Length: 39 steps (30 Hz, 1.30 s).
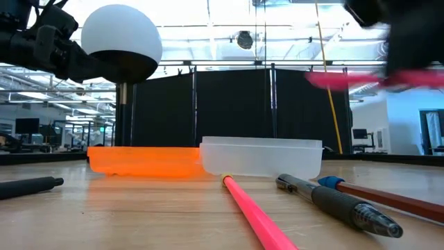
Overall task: Pick & place school supplies into a supply box
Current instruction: Put the pink pen into the orange supply box
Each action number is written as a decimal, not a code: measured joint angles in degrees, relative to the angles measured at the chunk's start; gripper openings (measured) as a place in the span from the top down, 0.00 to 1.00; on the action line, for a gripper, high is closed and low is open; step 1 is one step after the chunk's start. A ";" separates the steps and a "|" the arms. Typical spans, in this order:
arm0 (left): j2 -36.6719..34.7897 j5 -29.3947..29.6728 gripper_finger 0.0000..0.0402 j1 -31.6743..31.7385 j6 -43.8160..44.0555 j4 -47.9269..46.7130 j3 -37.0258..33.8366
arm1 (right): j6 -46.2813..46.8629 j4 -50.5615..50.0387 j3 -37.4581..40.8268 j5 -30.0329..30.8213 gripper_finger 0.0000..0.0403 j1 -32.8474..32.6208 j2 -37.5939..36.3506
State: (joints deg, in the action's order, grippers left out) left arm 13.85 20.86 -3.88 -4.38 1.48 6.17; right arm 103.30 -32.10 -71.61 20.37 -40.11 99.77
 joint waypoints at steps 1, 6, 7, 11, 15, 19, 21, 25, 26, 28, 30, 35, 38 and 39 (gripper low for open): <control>0.02 0.00 0.90 0.00 0.04 0.04 0.00 | -1.80 1.30 0.00 2.00 0.95 0.57 -0.89; 0.00 0.01 0.90 0.00 0.01 0.04 0.00 | -10.95 5.69 -0.07 6.73 0.95 5.28 -4.61; 0.00 0.01 0.90 0.00 -0.16 0.04 0.00 | -12.60 6.68 -0.07 6.73 0.95 6.59 -5.04; 0.02 0.03 0.90 0.00 -1.29 0.03 0.00 | -20.26 13.47 -0.07 6.59 0.95 12.11 -5.60; 0.02 0.04 0.90 0.00 -1.51 0.00 0.00 | -27.16 19.37 -0.20 3.16 0.95 17.70 -5.17; 0.02 0.04 0.90 0.00 -1.53 -0.04 0.00 | -27.51 18.45 -0.19 1.75 0.96 22.24 -3.68; 0.00 0.07 0.90 0.00 -1.53 -0.12 0.00 | -27.53 18.34 -0.13 1.89 0.96 23.88 -3.11; 0.02 0.11 0.90 0.00 -1.58 -1.32 0.00 | -26.24 19.17 0.45 3.38 0.96 25.77 -1.80; 0.00 0.15 0.90 0.00 -1.75 -1.70 0.00 | -26.15 18.99 0.85 3.11 0.96 26.18 -1.39; 0.01 0.20 0.90 0.00 -2.81 -2.03 0.00 | -25.04 19.00 1.69 1.53 0.96 26.70 -0.48; 0.00 0.21 0.90 0.00 -3.47 -2.16 0.00 | -22.43 19.01 2.99 0.35 0.96 27.08 0.20; 0.00 0.20 0.90 0.00 -2.99 -1.72 0.02 | -18.41 20.39 6.27 -2.28 0.96 27.73 2.34; 0.00 0.20 0.90 0.00 -2.97 -1.72 0.02 | -17.16 24.56 8.51 -2.63 0.96 27.81 2.69; 0.01 0.20 0.90 0.00 -2.97 -1.71 0.02 | -17.16 26.27 9.20 -2.59 0.96 27.95 2.64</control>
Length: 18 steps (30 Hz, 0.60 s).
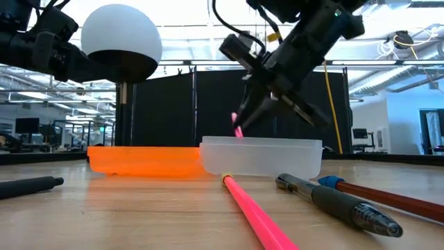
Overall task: Pick & place school supplies into a supply box
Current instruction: Put the pink pen into the orange supply box
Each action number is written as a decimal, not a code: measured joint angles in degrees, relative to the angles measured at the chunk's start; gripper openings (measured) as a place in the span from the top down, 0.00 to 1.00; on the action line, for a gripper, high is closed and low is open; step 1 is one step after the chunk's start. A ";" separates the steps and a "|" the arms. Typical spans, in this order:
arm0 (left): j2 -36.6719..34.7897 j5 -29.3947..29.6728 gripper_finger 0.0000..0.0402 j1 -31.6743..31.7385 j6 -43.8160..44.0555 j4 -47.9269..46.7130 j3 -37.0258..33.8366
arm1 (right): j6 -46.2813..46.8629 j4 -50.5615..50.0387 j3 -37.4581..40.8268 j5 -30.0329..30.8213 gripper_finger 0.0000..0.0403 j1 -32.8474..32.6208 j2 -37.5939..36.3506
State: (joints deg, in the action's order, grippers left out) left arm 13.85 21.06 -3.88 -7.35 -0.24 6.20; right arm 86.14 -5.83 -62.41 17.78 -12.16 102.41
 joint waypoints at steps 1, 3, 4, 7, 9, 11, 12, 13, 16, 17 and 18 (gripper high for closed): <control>0.01 0.00 0.90 0.00 0.02 -0.01 0.00 | -0.01 1.80 0.59 -0.04 0.96 0.10 0.00; -0.01 0.00 0.90 0.00 0.10 0.36 0.00 | 1.05 1.87 1.42 0.01 0.96 0.12 -0.04; 0.00 0.00 0.90 0.00 0.13 0.44 0.00 | 2.06 1.62 1.73 -0.04 0.96 0.12 -0.04; -0.01 0.00 0.90 0.00 0.17 0.45 0.00 | 3.88 1.80 2.71 -0.15 0.96 0.14 -0.04; 0.01 0.00 0.90 0.00 0.15 0.44 0.00 | 5.18 1.77 3.45 -1.21 0.96 0.39 -0.04; -0.01 0.00 0.90 0.00 0.15 0.49 0.00 | 5.68 1.55 3.67 -1.68 0.96 0.53 -0.01; 0.01 0.00 0.90 0.00 0.15 0.47 0.00 | 5.69 1.94 3.67 -1.85 0.96 0.54 -0.01; 0.00 -0.01 0.90 0.00 0.15 0.48 0.00 | 5.66 2.29 3.64 -2.37 0.96 0.57 -0.04; 0.00 -0.01 0.90 0.00 0.15 0.47 0.00 | 5.75 2.38 3.63 -2.99 0.96 0.55 -0.04; 0.01 0.00 0.90 0.00 0.15 0.48 0.00 | 5.76 2.54 3.63 -2.95 0.96 0.54 -0.04; -0.01 0.00 0.90 0.00 0.15 0.47 0.00 | 5.76 2.82 3.63 -2.93 0.96 0.52 -0.04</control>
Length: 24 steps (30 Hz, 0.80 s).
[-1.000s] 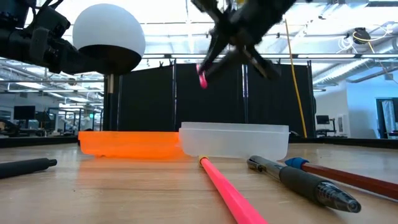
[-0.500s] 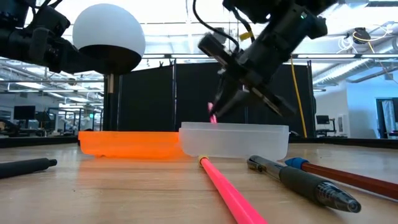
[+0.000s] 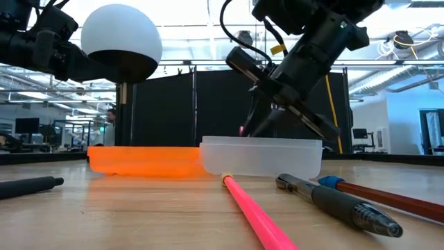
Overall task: Pick & place school supplies into a supply box
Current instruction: Put the pink pen into the orange supply box
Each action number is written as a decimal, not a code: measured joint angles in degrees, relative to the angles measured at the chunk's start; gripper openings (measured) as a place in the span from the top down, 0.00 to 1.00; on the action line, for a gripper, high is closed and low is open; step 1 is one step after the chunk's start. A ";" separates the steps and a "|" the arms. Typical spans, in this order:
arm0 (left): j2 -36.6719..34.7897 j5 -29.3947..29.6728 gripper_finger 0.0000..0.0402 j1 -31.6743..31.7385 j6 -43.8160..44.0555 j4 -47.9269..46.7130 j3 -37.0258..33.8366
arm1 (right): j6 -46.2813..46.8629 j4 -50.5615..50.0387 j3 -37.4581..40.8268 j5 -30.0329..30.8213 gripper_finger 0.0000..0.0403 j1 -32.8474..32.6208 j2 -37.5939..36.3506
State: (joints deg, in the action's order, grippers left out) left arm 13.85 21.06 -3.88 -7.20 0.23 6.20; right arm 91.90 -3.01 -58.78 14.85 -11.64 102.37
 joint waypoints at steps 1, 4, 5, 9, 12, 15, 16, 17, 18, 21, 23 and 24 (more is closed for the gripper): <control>0.00 0.00 0.90 0.02 0.00 0.01 0.00 | 0.00 0.09 0.00 0.04 0.96 0.02 0.00; 0.00 0.00 0.90 0.00 0.00 0.00 0.00 | 0.03 0.20 0.00 0.14 0.96 0.07 0.38; 0.02 0.00 0.90 0.02 -0.02 0.01 0.00 | 0.02 0.92 0.00 0.14 0.96 0.16 0.59; 0.01 0.01 0.90 0.02 -0.02 -0.07 0.00 | -0.74 2.60 -0.11 -0.22 0.94 0.31 1.13; 0.00 0.02 0.90 0.02 -0.02 -0.09 0.00 | -0.21 1.95 0.03 -1.64 0.92 0.39 1.78; 0.02 0.01 0.90 0.04 -0.04 -0.14 0.00 | 0.26 3.23 -0.13 -1.56 0.92 0.39 2.54; 0.01 0.01 0.90 0.06 -0.04 -0.16 0.00 | 0.24 2.85 -0.11 -1.64 0.92 0.39 2.60; 0.01 0.02 0.90 0.04 -0.04 -0.17 0.00 | 0.16 2.82 -0.02 -1.67 0.92 0.39 2.61; 0.02 0.02 0.90 0.06 -0.07 -0.35 0.00 | -0.01 3.18 -0.02 -1.70 0.92 0.39 2.60; 0.00 0.02 0.90 0.07 -0.07 -0.53 0.00 | -2.99 4.54 -0.04 -3.19 0.91 0.44 2.54; 0.01 0.00 0.90 0.06 -0.07 -0.58 0.00 | -3.89 5.86 -0.04 -4.11 0.89 0.48 2.46; 0.01 0.00 0.90 0.07 -0.07 -0.57 0.00 | -3.93 5.99 -0.04 -4.41 0.88 0.48 2.38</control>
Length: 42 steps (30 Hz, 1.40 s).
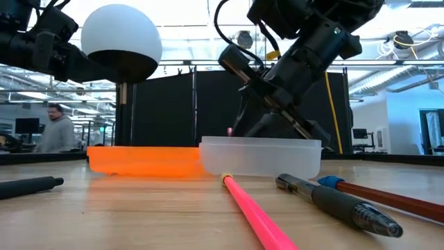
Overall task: Pick & place school supplies into a supply box
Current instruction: Put the pink pen into the orange supply box, then put the left transparent pen into the orange supply box
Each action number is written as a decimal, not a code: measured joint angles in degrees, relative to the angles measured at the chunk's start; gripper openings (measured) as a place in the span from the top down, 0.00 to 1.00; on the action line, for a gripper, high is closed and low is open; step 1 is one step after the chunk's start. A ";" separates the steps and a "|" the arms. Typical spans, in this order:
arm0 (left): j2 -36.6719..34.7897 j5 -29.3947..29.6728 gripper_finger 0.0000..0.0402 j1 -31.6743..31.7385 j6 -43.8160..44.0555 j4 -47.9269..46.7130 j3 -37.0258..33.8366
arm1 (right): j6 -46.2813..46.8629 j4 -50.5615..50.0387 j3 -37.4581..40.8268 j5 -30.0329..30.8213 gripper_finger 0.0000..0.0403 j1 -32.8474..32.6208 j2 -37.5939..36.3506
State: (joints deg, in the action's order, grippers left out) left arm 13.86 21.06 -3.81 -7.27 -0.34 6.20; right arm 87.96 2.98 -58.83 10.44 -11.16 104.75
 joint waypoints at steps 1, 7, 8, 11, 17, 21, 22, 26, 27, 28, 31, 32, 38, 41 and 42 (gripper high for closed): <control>0.01 0.01 0.90 0.00 0.00 -0.03 0.00 | -0.04 -0.09 0.00 -0.09 0.87 0.00 -0.02; 0.01 0.00 0.90 0.00 0.00 -0.44 0.00 | 0.76 -0.80 0.00 -0.19 0.79 0.00 0.04; 0.01 0.00 0.90 0.00 0.00 -0.43 0.00 | 0.76 -0.79 0.00 -0.22 0.78 0.00 0.04; 0.01 0.00 0.90 0.00 0.00 -0.43 0.00 | 0.79 -0.12 0.00 -0.28 0.76 0.05 -0.06; 0.00 -0.01 0.90 0.00 -2.73 -0.39 0.00 | -13.44 3.21 0.00 -0.22 0.75 0.94 -5.96; -0.01 -0.07 0.90 0.00 -4.21 -0.64 0.00 | -30.52 1.41 0.00 6.78 0.75 -0.25 -14.64; -0.01 -0.07 0.90 0.00 -3.22 -1.30 0.00 | -34.17 0.76 -0.02 7.56 0.75 -0.75 -16.81; 0.00 -0.61 0.90 0.00 -1.20 -4.63 0.00 | -46.86 -5.19 -0.04 10.23 0.75 -2.97 -24.63; 0.01 -0.68 0.90 -0.01 -1.19 -5.07 0.00 | -48.34 -6.29 -0.04 12.40 0.75 -3.64 -26.13; 0.01 -0.88 0.90 0.00 -1.15 -5.22 0.00 | -49.73 -7.50 -0.04 14.76 0.75 -4.38 -27.54; 0.01 -1.51 0.90 0.00 -1.18 -5.18 0.00 | -57.81 -8.52 -0.04 18.06 0.76 -6.70 -30.17; 0.01 -1.51 0.90 -0.02 -1.34 -4.92 0.00 | -61.71 -8.56 -0.04 18.03 0.77 -7.67 -30.47; -0.01 -1.56 0.90 0.00 -0.08 -2.34 0.00 | -76.95 -8.04 0.04 21.47 0.92 -11.60 -30.88; -0.01 -1.58 0.90 -0.02 1.22 -1.97 0.00 | -83.80 -9.10 0.05 18.99 0.99 -11.85 -30.91; 0.01 -1.60 0.90 0.00 1.98 -1.72 0.00 | -85.31 -9.02 0.21 17.41 0.99 -11.85 -31.16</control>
State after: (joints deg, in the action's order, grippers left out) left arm 13.87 19.46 -3.82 -5.29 -2.06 6.20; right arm 2.65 -6.03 -58.62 27.85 -23.00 73.59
